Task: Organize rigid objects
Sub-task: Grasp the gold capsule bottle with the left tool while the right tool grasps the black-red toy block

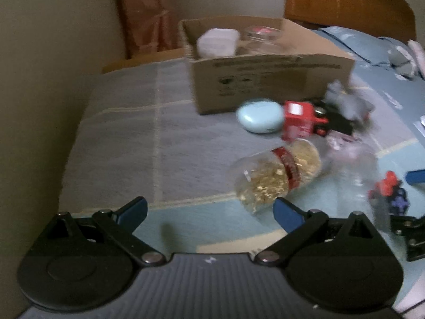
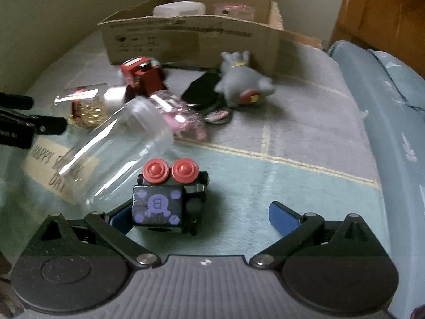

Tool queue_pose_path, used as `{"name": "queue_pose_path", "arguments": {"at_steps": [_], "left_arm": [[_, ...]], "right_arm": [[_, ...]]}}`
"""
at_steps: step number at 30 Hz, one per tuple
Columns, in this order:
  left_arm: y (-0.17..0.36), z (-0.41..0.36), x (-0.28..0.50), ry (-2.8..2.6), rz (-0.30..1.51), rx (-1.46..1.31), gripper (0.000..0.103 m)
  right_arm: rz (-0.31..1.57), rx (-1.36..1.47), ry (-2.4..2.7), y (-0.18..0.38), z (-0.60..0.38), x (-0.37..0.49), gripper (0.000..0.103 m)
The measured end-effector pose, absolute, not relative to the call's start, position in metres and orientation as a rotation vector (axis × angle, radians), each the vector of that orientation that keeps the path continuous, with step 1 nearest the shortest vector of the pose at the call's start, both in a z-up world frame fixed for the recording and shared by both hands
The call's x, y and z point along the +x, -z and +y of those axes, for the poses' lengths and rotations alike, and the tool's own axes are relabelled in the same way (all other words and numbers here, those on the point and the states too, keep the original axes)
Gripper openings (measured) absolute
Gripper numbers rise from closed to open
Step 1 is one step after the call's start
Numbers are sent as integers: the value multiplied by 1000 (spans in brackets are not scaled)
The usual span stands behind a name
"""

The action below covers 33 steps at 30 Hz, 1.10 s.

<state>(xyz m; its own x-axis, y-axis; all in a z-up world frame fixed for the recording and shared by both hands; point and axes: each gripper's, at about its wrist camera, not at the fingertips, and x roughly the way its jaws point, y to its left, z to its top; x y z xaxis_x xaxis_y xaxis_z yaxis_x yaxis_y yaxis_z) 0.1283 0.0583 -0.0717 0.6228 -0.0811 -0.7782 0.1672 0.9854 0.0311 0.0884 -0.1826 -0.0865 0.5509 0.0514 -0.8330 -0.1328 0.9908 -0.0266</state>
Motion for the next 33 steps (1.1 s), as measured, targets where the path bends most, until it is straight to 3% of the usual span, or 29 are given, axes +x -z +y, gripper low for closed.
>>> {"name": "queue_pose_path", "arguments": {"at_steps": [7, 20, 33], "left_arm": [[73, 70, 147, 57, 870, 122, 100], [88, 39, 112, 344, 921, 123, 103], [95, 17, 128, 362, 832, 150, 102]], "right_arm": [[937, -59, -63, 90, -198, 88, 103], [896, -65, -77, 92, -201, 83, 103], [860, -80, -115, 93, -205, 78, 103]]}}
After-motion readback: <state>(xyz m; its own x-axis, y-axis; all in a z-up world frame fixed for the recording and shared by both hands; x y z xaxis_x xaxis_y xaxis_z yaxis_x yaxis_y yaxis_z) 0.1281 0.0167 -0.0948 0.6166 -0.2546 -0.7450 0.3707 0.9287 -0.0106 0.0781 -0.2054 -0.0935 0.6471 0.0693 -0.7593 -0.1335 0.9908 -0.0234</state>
